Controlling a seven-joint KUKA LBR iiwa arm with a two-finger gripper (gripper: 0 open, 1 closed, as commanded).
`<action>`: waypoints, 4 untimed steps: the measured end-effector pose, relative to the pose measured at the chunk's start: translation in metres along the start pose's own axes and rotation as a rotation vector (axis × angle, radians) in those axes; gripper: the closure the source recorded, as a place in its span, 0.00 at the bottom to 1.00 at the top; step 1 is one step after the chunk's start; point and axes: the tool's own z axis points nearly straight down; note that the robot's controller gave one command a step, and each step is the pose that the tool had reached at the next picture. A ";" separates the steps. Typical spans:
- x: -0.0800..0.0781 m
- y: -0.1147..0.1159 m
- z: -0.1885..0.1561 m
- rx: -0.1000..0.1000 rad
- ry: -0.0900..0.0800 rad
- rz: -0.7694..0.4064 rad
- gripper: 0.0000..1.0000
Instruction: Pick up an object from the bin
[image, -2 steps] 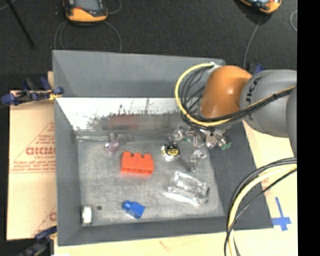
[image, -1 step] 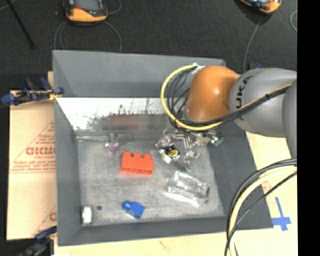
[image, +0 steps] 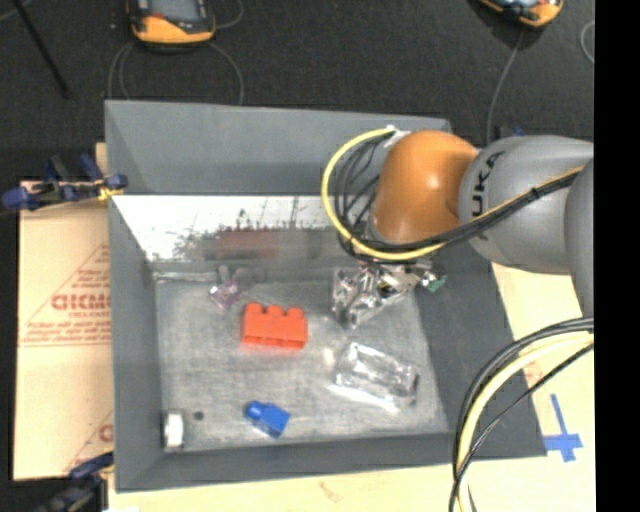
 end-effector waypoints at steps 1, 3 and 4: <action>0.054 0.057 -0.106 0.002 0.003 -0.139 1.00; 0.075 0.092 -0.067 -0.001 0.006 0.127 0.00; 0.071 0.050 -0.022 0.002 0.002 0.043 0.00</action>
Offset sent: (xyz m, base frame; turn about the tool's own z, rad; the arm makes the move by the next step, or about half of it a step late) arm -0.0800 0.0018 0.1009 -0.1417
